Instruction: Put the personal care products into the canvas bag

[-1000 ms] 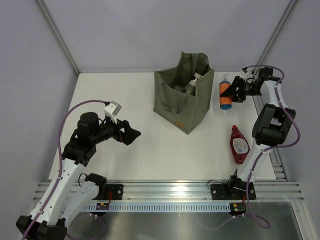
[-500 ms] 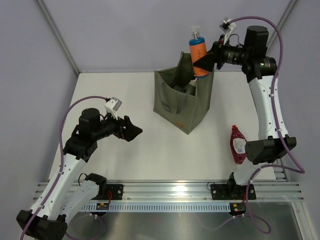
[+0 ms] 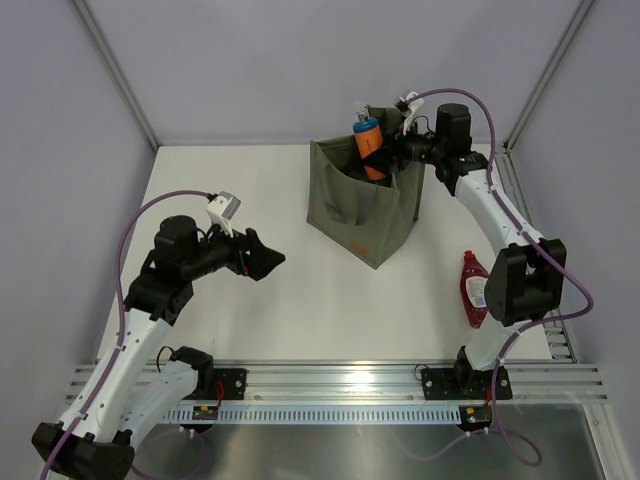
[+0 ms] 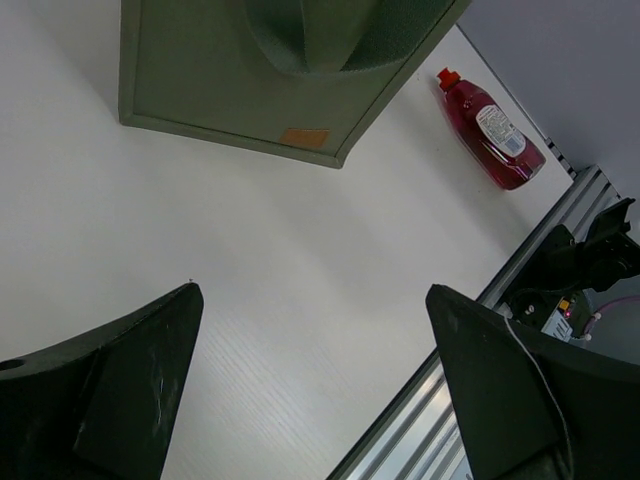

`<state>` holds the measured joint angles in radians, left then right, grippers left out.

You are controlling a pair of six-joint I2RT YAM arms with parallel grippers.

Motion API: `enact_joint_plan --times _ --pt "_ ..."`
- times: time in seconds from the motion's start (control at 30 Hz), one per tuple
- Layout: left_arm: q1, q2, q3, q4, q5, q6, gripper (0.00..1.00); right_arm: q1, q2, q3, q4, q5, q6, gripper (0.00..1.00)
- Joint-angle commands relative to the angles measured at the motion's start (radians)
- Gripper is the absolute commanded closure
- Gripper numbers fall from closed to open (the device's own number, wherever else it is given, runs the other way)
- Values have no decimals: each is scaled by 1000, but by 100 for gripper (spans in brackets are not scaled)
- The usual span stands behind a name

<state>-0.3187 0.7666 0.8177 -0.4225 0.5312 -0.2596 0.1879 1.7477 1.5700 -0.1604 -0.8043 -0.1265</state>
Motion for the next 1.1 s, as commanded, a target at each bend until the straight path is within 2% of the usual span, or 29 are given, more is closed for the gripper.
enact_joint_plan --times 0.0,0.07,0.1,0.17,0.27,0.37,0.43,0.47,0.5,0.67,0.73,0.8,0.83,0.93,0.97,1.07 --pt "3 0 -2 67 32 -13 1 5 -83 -50 90 -18 -79 86" --pt "3 0 -6 79 36 -17 1 12 -82 -53 40 -13 -111 81" --pt "3 -4 -6 82 36 -17 1 13 -77 -45 13 -10 -125 72" --pt "3 -10 -6 82 36 -12 1 16 -68 -31 -66 10 -153 61" --pt "3 -15 -6 73 36 2 1 16 -60 2 -154 48 -170 50" --pt "1 -16 -5 68 39 11 1 16 -86 13 -183 56 -160 27" --pt "3 -18 -5 70 41 14 1 16 -112 30 -200 51 -145 16" --pt "3 -18 -3 70 41 17 1 16 -123 42 -209 50 -137 6" --pt "1 -20 -3 68 41 17 1 15 -143 65 -217 47 -131 0" --pt "3 -26 3 62 41 31 1 16 -191 159 -323 53 -107 1" --pt "3 -27 17 38 32 48 1 13 -241 186 -388 112 -120 0" --pt "3 -27 26 13 7 66 1 9 -336 132 -422 184 -153 1" --pt "3 -33 26 -5 -2 81 1 4 -368 101 -465 291 -165 0" --pt "3 -52 8 -9 -39 95 1 -73 -465 -14 -612 431 -191 0" --pt "3 -55 -6 -6 -46 95 1 -161 -479 -69 -655 439 -193 1" --pt "3 -46 -15 5 -88 71 1 -325 -459 -155 -841 531 -218 0"
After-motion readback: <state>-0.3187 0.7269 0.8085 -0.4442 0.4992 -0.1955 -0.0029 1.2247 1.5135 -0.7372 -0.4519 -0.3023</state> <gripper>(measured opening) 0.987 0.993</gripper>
